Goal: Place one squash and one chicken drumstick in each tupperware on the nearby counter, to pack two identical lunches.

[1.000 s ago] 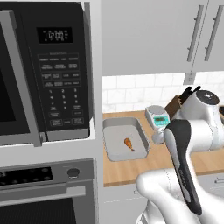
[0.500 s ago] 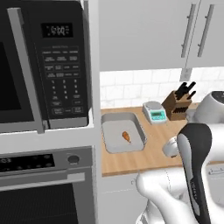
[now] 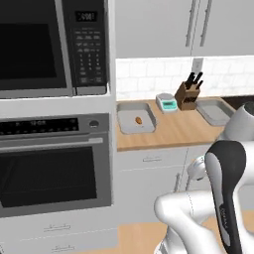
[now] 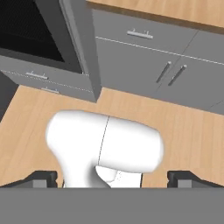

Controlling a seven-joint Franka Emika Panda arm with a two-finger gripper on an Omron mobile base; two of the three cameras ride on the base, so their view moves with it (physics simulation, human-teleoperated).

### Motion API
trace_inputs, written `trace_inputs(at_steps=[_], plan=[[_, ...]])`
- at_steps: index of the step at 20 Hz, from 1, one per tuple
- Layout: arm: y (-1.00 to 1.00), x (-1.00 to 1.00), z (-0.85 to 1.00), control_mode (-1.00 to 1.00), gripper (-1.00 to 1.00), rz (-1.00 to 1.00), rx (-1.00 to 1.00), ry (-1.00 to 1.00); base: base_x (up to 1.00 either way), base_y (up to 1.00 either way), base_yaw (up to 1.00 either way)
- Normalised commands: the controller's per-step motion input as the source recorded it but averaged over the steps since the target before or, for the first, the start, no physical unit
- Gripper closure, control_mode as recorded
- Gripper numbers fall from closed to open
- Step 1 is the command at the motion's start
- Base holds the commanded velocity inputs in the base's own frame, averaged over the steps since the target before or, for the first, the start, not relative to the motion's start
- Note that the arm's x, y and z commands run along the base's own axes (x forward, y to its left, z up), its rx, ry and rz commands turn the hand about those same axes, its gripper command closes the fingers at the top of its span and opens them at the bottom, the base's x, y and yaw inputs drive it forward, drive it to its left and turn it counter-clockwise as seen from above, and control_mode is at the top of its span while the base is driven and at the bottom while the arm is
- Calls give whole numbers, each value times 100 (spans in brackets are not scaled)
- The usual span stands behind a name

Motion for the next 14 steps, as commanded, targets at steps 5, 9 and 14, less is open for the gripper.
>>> trace_inputs(at_steps=[5,9,14], plan=[[0,0,0,100,-100,0,0,0,-43,100,3],[0,0,0,100,-100,0,0,0,-39,98,2],[0,0,0,100,-100,0,0,0,-78,61,0]])
